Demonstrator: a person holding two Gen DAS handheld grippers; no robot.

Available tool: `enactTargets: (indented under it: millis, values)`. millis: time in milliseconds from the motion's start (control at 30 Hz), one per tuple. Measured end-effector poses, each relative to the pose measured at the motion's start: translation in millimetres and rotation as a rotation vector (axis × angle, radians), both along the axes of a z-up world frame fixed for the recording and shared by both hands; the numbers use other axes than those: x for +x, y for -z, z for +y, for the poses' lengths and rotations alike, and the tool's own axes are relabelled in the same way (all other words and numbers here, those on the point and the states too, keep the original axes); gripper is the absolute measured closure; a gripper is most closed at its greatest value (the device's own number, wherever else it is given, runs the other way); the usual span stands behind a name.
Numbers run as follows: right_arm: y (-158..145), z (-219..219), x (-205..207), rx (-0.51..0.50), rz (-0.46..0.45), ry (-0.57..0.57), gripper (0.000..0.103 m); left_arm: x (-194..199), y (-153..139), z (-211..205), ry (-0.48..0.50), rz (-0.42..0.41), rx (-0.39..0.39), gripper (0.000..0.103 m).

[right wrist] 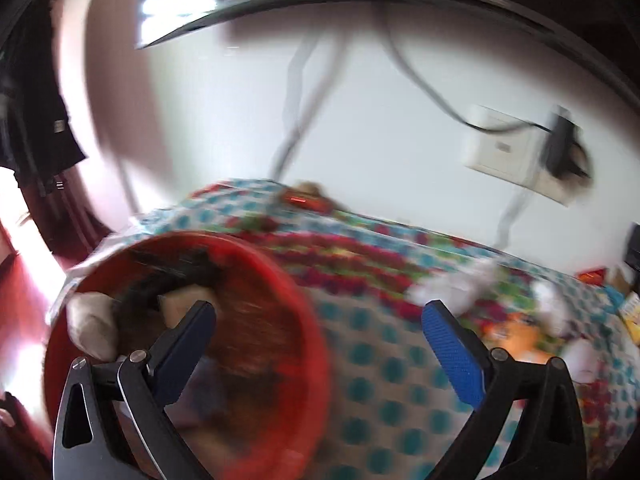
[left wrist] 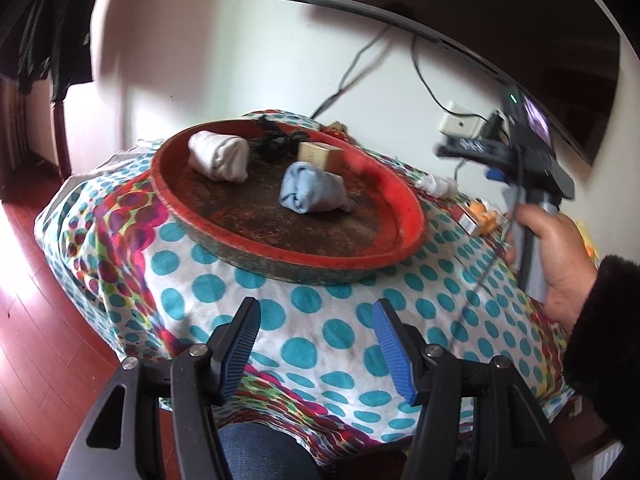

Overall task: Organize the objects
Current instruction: 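Carry the tan box into the red tray and release it, then grasp the small cream box with QR code using the left gripper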

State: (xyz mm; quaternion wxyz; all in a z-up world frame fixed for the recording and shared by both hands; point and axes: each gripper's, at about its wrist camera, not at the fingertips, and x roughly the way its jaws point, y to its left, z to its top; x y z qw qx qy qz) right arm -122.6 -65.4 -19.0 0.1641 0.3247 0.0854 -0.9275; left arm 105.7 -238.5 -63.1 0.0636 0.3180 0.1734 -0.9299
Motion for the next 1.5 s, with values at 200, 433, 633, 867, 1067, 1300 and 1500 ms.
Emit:
enactTargets:
  millis: [200, 433, 633, 867, 1067, 1300, 1500]
  values:
    - [34, 179, -4, 0.049, -0.046, 0.321, 0.000, -4, 3, 35, 0.130, 0.015, -0.074, 0.043]
    - [54, 288, 2, -0.058, -0.098, 0.513, 0.000, -36, -6, 95, 0.290, 0.003, -0.161, 0.043]
    - [55, 304, 1, -0.176, -0.104, 0.522, 0.000, -108, -32, 157, 0.306, 0.032, -0.230, 0.043]
    - [65, 331, 1, -0.334, -0.148, 0.516, 0.000, -208, -23, 216, 0.320, -0.044, -0.209, 0.043]
    - [67, 329, 1, -0.371, -0.157, 0.475, 0.000, -277, -4, 239, 0.288, -0.102, -0.194, 0.043]
    - [68, 334, 3, -0.415, -0.152, 0.464, 0.000, -334, 19, 243, 0.228, -0.216, -0.205, 0.048]
    - [67, 332, 3, -0.417, -0.148, 0.451, 0.000, -348, 24, 231, 0.210, -0.250, -0.161, 0.072]
